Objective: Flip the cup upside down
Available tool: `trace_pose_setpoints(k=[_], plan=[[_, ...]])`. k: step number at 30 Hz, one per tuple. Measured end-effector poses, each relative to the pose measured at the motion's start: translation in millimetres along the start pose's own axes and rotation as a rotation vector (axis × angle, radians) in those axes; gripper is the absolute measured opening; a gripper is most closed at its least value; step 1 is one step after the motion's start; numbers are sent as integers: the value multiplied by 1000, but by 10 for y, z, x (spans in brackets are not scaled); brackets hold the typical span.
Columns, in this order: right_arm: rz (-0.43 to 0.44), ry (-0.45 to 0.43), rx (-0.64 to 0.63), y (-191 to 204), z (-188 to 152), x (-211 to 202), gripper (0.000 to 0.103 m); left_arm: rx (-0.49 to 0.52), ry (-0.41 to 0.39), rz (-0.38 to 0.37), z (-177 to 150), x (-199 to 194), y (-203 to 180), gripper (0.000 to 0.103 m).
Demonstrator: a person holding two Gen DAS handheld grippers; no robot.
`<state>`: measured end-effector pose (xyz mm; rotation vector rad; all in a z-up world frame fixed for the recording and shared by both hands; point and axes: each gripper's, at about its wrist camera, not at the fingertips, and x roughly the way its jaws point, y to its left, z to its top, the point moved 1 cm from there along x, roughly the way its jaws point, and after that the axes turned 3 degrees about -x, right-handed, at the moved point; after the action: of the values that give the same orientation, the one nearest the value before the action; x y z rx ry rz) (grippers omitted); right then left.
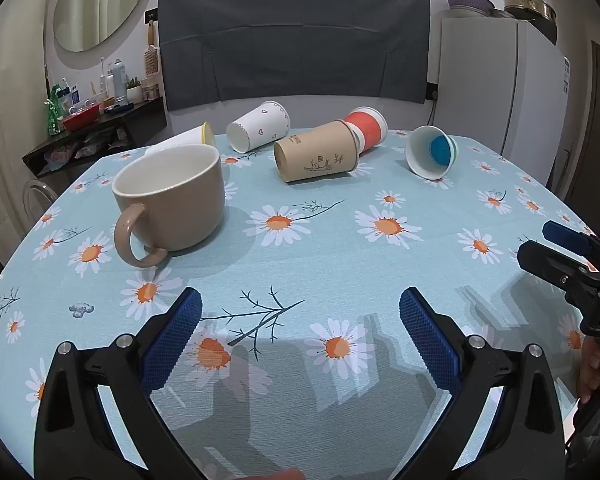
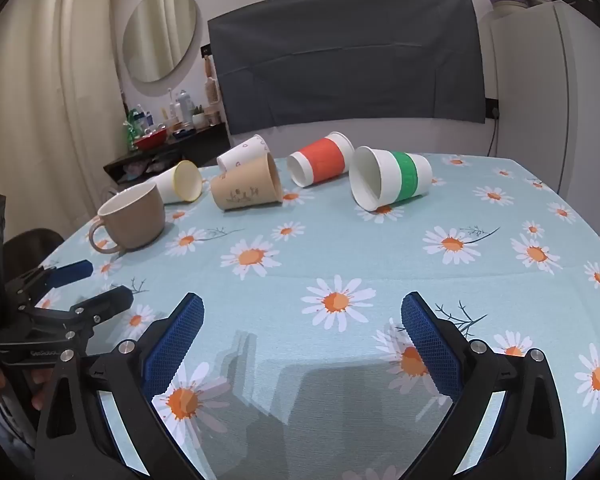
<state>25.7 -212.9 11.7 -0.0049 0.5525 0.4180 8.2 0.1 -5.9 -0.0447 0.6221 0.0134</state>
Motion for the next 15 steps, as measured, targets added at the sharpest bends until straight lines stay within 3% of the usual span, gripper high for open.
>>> trace_pose_setpoints(k=[15], plan=[[-1, 1, 0, 4, -1, 4, 95, 0, 0, 0, 0, 0, 0, 97]])
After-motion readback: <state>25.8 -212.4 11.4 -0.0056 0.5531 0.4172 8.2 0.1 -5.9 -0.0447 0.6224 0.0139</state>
